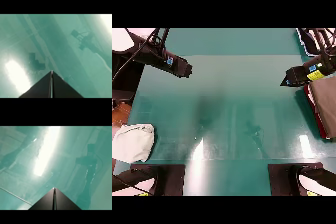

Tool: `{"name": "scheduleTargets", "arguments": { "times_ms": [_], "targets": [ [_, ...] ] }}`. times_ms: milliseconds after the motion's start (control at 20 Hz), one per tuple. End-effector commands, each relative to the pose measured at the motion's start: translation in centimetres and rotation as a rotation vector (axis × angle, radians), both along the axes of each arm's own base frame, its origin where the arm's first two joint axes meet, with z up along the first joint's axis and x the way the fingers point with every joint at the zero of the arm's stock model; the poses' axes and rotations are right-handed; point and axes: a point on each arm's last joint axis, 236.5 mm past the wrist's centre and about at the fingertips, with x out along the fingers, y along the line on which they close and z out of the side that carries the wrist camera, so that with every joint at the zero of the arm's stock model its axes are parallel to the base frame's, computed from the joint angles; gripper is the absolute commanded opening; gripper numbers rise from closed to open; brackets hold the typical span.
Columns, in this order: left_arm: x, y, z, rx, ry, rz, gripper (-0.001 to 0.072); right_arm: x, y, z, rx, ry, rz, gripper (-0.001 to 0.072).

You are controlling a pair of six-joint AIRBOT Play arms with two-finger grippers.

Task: Fold the shirts.

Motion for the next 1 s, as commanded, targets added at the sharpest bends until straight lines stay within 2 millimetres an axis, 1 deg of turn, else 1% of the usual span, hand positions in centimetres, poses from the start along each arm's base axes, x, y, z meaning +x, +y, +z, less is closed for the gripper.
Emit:
{"name": "scheduleTargets", "arguments": {
  "times_ms": [0, 450, 600, 650, 700, 750, 800, 850, 950],
  "targets": [
    [0.0, 0.0, 0.0, 0.000, -0.001, 0.000, 0.0024, 0.0, 0.1, 0.0, 0.000, -0.002, 0.002, 0.0019],
    [0.0, 0.0, 0.0, 0.000, -0.001, 0.000, 0.0024, -0.1, 0.1, 0.0, -0.001, 0.001, 0.003, 0.0019],
    [0.7, -0.2, 0.6, -0.018, -0.035, 0.008, 0.0024, -0.1, 0.1, 0.0, -0.001, 0.001, 0.003, 0.0019],
    [1.3, -0.3, 1.0, -0.028, -0.065, 0.018, 0.0024, -0.1, 0.1, 0.0, -0.001, 0.001, 0.003, 0.0019],
    [1.2, 0.0, 1.0, -0.018, -0.060, 0.021, 0.0024, -0.1, 0.1, 0.0, -0.001, 0.001, 0.003, 0.0019],
    [0.3, 0.8, 0.5, 0.021, -0.031, 0.017, 0.0023, -0.1, 0.1, 0.0, -0.001, 0.001, 0.003, 0.0019],
    [-0.9, 2.0, 0.2, 0.075, 0.002, 0.014, 0.0023, -0.1, 0.1, 0.0, -0.001, 0.001, 0.003, 0.0019],
    [-2.0, 3.7, 0.3, 0.137, 0.013, 0.027, 0.0023, -0.1, 0.1, 0.0, -0.001, 0.001, 0.003, 0.0019],
    [-3.7, 6.7, 1.5, 0.211, -0.026, 0.075, 0.0023, -0.1, 0.1, 0.0, -0.001, 0.001, 0.003, 0.0019]
  ]
}}
